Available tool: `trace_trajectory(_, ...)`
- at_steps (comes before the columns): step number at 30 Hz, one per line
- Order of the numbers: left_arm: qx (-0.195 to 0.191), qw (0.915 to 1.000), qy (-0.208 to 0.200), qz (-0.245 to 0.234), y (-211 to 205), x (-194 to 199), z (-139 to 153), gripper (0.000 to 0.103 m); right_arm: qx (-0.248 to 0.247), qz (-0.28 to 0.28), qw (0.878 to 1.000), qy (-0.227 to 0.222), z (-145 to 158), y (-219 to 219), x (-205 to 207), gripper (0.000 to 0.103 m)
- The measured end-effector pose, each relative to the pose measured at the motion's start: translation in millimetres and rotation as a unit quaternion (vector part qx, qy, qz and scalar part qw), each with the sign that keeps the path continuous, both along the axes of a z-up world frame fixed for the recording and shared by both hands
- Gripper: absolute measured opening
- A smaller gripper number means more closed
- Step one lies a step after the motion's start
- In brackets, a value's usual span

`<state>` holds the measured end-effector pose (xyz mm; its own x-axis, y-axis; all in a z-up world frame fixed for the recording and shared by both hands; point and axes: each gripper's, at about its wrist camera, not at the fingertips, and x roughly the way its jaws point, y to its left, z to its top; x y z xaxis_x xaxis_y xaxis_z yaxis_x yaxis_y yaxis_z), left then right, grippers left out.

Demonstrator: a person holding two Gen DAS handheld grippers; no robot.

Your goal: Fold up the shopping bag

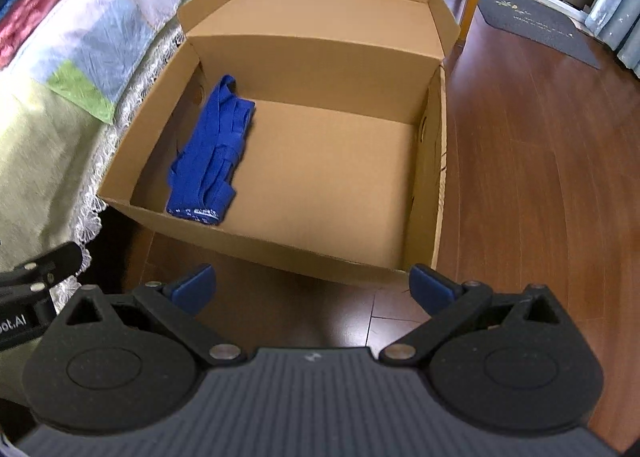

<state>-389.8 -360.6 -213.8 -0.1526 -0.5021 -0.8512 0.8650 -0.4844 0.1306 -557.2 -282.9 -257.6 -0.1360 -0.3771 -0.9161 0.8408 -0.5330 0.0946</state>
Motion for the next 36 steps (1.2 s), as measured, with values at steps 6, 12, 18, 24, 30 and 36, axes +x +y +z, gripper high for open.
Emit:
trace_trajectory(6,0.007,0.9999,0.004,-0.008,-5.7,-5.0,-5.4,0.101,0.006,-0.002,1.000,0.004,-4.8,0.5,-0.1,0.102)
trace_trajectory(12,0.008,0.9998,0.008,-0.016,-7.4,-11.2,-7.9,0.101,0.011,-0.006,1.000,0.006,-8.8,1.0,-1.9,0.102)
trace_trajectory(18,0.014,0.9997,0.009,-0.017,-9.7,-13.1,-10.2,0.101,0.012,-0.007,1.000,0.008,-13.4,-2.1,-4.0,0.102)
trace_trajectory(24,0.017,0.9997,0.011,-0.012,-12.1,-12.0,-11.5,0.101,0.006,-0.002,1.000,0.007,-14.5,-4.3,-1.8,0.102)
trace_trajectory(30,0.016,0.9998,0.011,-0.005,-13.5,-9.9,-12.4,0.101,0.004,-0.002,1.000,0.002,-15.8,-7.1,-1.1,0.102)
trace_trajectory(36,0.017,0.9996,0.020,-0.006,-15.1,-9.3,-11.4,0.101,0.003,0.002,1.000,0.001,-15.9,-10.1,1.2,0.102)
